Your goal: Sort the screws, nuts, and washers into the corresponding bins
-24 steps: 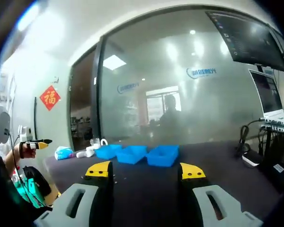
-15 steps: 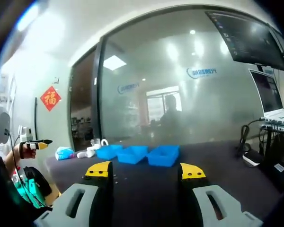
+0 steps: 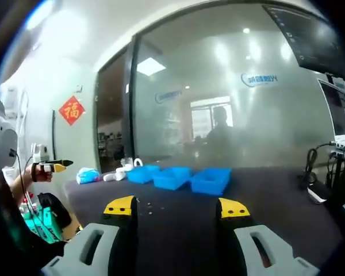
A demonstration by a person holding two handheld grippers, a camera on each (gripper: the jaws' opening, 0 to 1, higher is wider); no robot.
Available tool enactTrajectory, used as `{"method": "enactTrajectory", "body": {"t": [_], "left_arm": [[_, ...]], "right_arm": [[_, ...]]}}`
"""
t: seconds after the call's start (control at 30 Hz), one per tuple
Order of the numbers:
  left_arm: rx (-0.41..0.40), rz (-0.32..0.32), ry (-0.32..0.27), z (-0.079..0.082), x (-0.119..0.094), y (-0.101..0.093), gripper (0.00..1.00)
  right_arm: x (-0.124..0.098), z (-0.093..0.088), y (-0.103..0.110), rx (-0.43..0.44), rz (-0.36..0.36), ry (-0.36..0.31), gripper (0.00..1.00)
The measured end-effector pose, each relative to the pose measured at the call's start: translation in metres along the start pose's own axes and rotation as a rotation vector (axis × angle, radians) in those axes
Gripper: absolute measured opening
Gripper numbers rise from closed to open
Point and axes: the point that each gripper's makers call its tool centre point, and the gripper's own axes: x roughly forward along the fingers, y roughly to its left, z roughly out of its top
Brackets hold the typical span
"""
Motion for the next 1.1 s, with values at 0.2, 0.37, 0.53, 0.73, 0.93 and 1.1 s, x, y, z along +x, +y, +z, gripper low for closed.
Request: {"method": "enactTrajectory", "body": {"t": [0.2, 0.37, 0.53, 0.73, 0.93, 1.1], "left_arm": [[0.0, -0.085, 0.038, -0.005, 0.006, -0.01, 0.56], [0.001, -0.126, 0.064, -0.007, 0.01, -0.015, 0.56], [0.008, -0.174, 0.089, -0.006, 0.01, -0.022, 0.56], [0.017, -0.21, 0.116, -0.011, 0.011, -0.03, 0.56], [0.005, -0.226, 0.122, -0.011, 0.011, -0.031, 0.56], [0.011, -0.226, 0.12, -0.009, 0.01, -0.031, 0.56]], "right_arm": [[0.014, -0.004, 0.017, -0.006, 0.129, 0.053, 0.51], [0.021, -0.01, 0.028, -0.005, 0.212, 0.101, 0.51], [0.026, -0.017, 0.039, -0.053, 0.28, 0.157, 0.51], [0.029, -0.021, 0.05, -0.095, 0.337, 0.193, 0.51], [0.031, -0.023, 0.056, -0.121, 0.378, 0.223, 0.51], [0.035, -0.02, 0.06, -0.14, 0.397, 0.231, 0.51]]}}
